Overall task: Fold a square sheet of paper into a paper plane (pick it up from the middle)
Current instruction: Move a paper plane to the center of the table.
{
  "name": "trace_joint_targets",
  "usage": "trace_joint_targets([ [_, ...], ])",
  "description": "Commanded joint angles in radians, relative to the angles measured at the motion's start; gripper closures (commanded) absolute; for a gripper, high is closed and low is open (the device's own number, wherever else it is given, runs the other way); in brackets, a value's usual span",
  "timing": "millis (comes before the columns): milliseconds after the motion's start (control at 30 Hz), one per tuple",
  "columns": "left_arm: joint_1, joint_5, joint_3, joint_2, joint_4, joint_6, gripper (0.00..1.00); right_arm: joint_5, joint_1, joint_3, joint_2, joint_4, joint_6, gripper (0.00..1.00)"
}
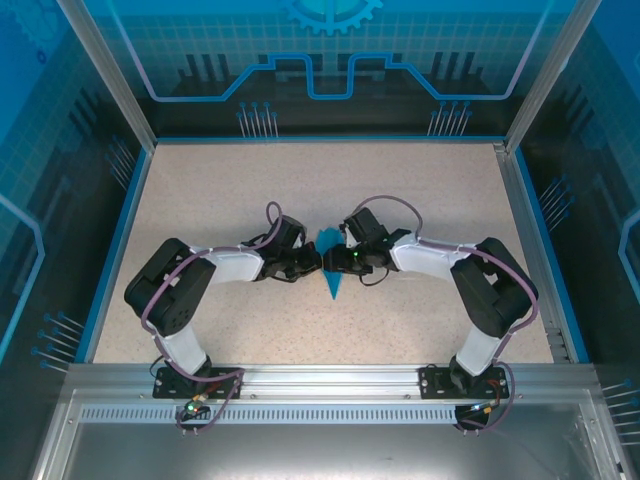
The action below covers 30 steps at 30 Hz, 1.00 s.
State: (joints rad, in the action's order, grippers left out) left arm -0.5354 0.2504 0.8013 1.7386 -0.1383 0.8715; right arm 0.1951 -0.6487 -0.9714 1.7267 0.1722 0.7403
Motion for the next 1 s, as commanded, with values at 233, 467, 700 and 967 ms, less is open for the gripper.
trace_joint_targets([
  [233, 0.037, 0.109, -0.045, 0.008, -0.107, 0.066, 1.00, -0.023, -0.044, 0.024, 0.012, 0.035, -0.008, 0.60],
  [467, 0.043, 0.137, -0.047, 0.012, -0.127, 0.075, 1.00, -0.057, -0.054, 0.004, 0.030, 0.054, -0.021, 0.58],
  [700, 0.043, 0.137, -0.045, 0.019, -0.122, 0.074, 1.00, -0.101, -0.055, -0.023, 0.046, 0.076, -0.009, 0.65],
  [967, 0.046, 0.122, -0.040, 0.008, -0.094, 0.066, 0.98, -0.135, -0.056, -0.050, 0.054, 0.103, 0.011, 0.84],
])
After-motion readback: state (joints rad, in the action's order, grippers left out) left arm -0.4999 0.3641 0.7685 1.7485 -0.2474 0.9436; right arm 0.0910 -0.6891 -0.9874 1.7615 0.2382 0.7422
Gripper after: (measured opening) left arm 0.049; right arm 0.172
